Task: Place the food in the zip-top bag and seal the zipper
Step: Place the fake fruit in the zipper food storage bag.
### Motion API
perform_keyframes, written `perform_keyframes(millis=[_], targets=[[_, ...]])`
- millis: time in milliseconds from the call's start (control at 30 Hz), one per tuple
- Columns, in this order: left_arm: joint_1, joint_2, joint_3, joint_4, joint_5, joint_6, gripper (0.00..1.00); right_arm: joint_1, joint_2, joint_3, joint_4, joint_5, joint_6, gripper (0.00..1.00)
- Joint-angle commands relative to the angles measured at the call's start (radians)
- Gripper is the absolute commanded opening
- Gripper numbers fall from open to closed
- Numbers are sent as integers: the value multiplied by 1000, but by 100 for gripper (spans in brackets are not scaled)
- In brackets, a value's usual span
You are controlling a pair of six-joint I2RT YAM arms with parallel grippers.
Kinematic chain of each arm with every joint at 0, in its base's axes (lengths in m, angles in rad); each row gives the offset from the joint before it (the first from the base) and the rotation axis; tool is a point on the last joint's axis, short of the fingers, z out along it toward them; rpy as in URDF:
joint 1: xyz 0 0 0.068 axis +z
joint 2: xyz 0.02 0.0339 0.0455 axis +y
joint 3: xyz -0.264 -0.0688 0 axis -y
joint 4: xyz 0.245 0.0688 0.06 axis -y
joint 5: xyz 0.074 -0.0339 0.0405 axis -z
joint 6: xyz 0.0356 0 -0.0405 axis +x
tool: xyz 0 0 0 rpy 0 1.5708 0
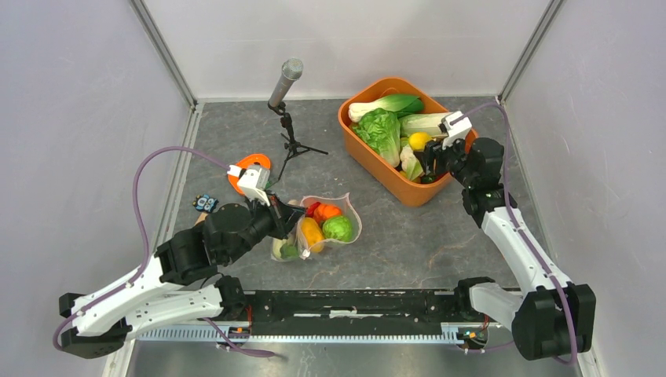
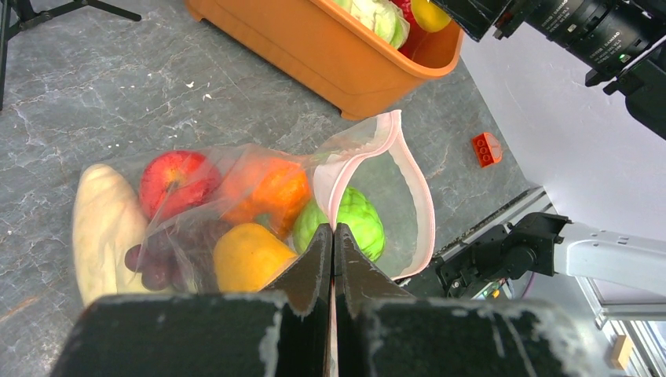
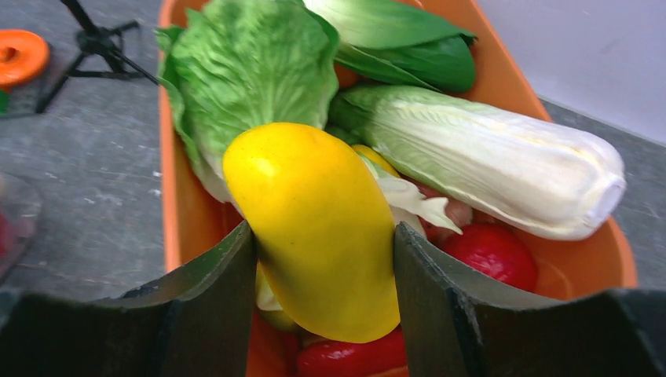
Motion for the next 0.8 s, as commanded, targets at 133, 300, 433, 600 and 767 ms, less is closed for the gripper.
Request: perform_keyframes(millis=[133,300,433,600,767], targets=[[0,8,17,44,-2,-9,2,-4,-54,-28,170,-260,202,40],[1,12,14,47,1,-12,2,-5,-133,-108,406,-454,383,40],[0,16,11,63,6,-12,2,29,-147,-167,741,-632,642,41],[1,36,17,72,24,-11,2,167,-149,-139,775,-720,622,42],[1,31,17,71,30,-13,2,320,-139,-73,515,-723,385,41]])
